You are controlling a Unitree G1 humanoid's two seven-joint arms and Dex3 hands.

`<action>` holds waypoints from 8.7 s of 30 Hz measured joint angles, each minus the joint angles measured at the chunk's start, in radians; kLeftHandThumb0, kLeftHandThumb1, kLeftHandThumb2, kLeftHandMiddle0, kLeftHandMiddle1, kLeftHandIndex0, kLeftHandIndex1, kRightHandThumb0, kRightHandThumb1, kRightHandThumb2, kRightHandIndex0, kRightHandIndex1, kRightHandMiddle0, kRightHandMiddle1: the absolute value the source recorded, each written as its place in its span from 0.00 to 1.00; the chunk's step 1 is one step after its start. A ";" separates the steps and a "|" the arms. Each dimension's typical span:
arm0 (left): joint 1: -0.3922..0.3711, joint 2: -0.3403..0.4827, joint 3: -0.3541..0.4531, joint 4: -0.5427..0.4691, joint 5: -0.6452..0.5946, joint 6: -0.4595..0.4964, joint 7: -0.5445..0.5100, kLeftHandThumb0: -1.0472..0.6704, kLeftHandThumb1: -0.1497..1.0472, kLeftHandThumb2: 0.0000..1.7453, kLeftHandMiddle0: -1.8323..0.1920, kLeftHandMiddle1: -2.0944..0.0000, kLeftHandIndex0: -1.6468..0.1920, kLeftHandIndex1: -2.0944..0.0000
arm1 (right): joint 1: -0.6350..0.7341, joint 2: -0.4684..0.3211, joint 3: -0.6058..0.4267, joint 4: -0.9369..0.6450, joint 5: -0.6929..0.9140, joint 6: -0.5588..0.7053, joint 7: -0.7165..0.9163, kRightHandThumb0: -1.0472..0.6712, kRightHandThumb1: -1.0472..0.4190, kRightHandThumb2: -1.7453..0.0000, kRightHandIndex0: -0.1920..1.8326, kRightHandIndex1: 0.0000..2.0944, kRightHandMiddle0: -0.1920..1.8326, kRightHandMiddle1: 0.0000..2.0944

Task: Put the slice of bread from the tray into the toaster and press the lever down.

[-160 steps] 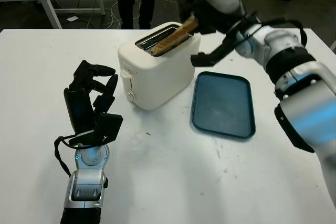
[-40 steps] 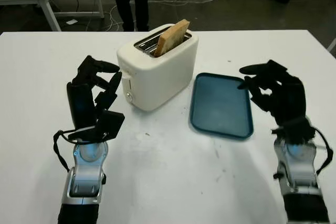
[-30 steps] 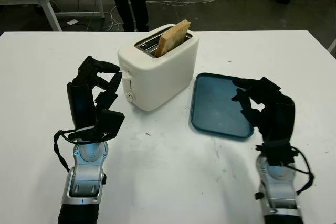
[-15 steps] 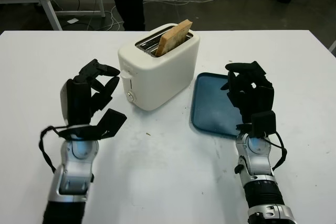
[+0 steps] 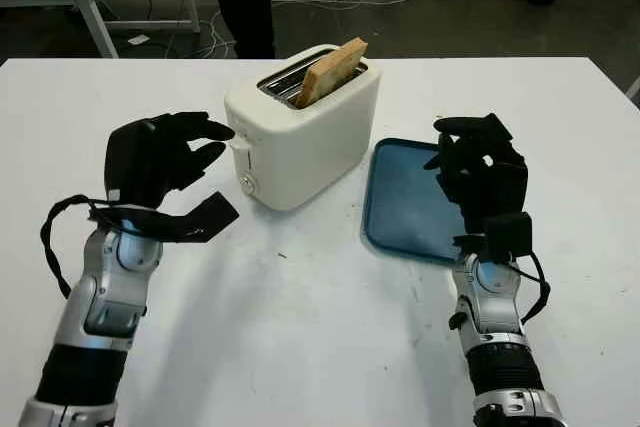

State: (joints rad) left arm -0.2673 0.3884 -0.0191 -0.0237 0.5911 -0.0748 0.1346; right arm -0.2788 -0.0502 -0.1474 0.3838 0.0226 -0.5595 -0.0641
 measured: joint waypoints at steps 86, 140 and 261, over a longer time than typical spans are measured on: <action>-0.158 -0.217 -0.302 0.357 0.204 0.376 0.155 0.50 0.89 0.15 0.53 0.61 0.36 0.97 | 0.046 -0.039 -0.040 -0.038 0.011 -0.026 0.020 0.31 0.09 0.83 0.42 0.83 0.34 0.72; 0.161 -0.218 -0.081 -0.190 0.111 -0.100 0.401 0.42 0.86 0.26 0.51 0.17 0.29 0.97 | 0.065 -0.061 -0.027 -0.038 -0.019 -0.080 0.053 0.29 0.09 0.82 0.41 0.83 0.52 0.27; -0.362 0.282 -0.207 0.121 0.053 0.075 -0.643 0.50 0.89 0.18 0.55 0.22 0.48 0.55 | 0.063 -0.085 -0.023 -0.013 -0.036 -0.125 0.027 0.34 0.09 0.79 0.40 0.83 0.38 0.61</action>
State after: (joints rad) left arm -0.6290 0.6699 -0.2262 0.0975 0.6439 -0.0002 -0.5086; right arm -0.2154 -0.1347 -0.1703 0.3704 -0.0135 -0.6848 -0.0369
